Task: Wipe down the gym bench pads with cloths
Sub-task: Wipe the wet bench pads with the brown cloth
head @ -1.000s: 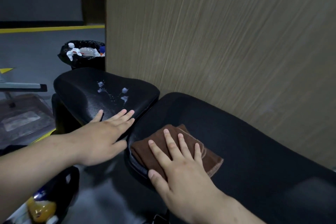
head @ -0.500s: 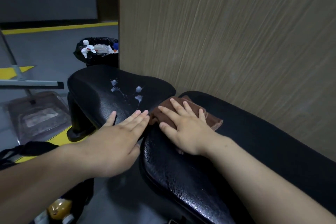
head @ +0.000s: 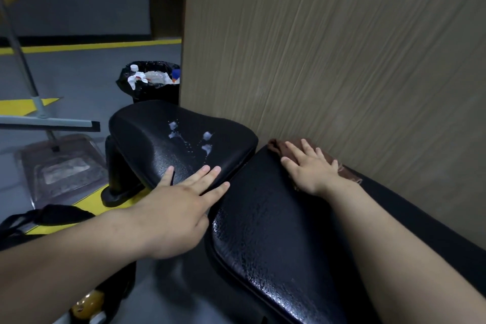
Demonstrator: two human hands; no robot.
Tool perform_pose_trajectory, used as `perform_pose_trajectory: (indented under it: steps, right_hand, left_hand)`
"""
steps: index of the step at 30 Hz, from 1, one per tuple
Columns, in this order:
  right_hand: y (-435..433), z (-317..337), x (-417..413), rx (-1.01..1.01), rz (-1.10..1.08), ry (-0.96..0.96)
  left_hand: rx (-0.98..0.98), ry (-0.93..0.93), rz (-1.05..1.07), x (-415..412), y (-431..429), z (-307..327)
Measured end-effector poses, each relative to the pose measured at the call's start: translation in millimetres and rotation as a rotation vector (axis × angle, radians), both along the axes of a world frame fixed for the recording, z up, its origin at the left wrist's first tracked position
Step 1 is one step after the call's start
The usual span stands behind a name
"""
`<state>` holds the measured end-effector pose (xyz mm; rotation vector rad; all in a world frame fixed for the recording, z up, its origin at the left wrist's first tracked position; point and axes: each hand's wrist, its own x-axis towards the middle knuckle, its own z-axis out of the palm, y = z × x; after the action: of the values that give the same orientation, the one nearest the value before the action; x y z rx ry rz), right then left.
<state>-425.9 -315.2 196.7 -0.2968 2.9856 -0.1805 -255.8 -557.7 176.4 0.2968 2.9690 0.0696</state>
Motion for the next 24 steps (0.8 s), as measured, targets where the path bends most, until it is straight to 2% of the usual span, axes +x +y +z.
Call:
perform_pose_trajectory:
  steps: [9,15,19,24]
  right_hand:
    - [21.5,-1.1,101.6,-0.043,0.28,0.0]
    - [19.9,8.2,185.4,-0.052,0.468,-0.036]
    - [14.5,8.2,195.5,-0.057,0.523,-0.046]
    - [13.0,5.8,170.5,-0.055,0.483,-0.045]
  left_hand:
    - [0.019,-0.066,0.026,2.1,6.8,10.0]
    - [0.115,-0.079,0.067,0.3,10.2,11.1]
    - [0.088,-0.083,0.074,-0.5,12.3,10.4]
    - [0.079,-0.094,0.077,-1.9,12.4,9.2]
